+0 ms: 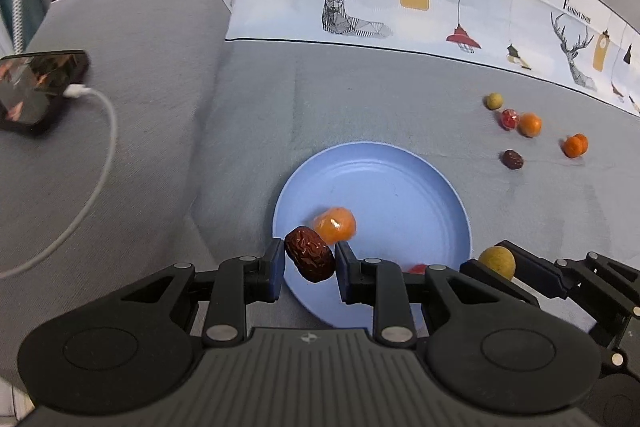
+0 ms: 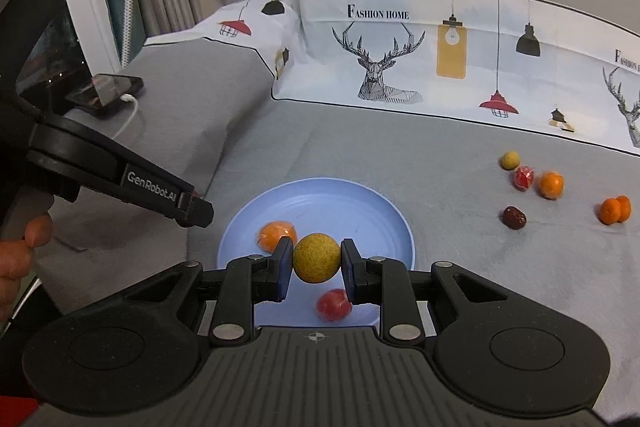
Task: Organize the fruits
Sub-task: 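Carry the date with the left tool while the right tool carries the yellow fruit to the plate, then open both tools to drop the date and yellow fruit onto the plate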
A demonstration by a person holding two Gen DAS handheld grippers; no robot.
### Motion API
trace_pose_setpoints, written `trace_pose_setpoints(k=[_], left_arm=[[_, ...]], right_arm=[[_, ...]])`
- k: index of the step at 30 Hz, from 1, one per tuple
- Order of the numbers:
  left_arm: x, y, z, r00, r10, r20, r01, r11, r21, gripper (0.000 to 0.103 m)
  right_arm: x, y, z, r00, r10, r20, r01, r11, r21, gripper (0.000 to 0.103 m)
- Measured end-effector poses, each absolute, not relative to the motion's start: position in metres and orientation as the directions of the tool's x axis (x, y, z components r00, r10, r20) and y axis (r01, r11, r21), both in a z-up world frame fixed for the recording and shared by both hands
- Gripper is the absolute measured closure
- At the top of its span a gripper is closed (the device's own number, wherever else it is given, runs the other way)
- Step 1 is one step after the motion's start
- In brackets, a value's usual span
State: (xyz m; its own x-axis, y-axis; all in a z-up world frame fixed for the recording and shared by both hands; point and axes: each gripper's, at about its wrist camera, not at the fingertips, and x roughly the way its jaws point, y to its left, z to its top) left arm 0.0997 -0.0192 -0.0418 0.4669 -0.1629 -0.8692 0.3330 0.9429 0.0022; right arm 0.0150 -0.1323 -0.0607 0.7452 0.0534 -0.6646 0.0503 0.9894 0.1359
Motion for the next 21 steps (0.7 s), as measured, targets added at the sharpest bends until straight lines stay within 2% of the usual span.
trace_pose_setpoints(k=[16,17,19,21], left_arm=[[0.145,-0.034,-0.083,0.432,-0.139,-0.891,0.344,0.939,0.021,0.072],[0.146,-0.035,-0.084,0.426,-0.152,-0.892,0.352,0.936,0.009,0.066],[0.147,-0.033,-0.083,0.427,-0.168,-0.888,0.356,0.934,-0.006,0.004],[0.143,-0.030,-0.077,0.477,-0.163,-0.864,0.330,0.944,0.004,0.000]], right_arm=[[0.064,-0.142,-0.091,0.709,0.058,-0.703,0.032,0.993,0.114,0.076],[0.066,-0.142,-0.093,0.707,0.058,-0.705,0.032,0.993,0.114,0.076],[0.070,-0.142,-0.095,0.699,0.071,-0.712,0.022,0.992,0.121,0.074],[0.072,-0.141,-0.094,0.695,0.089,-0.714,0.002,0.992,0.126,0.056]])
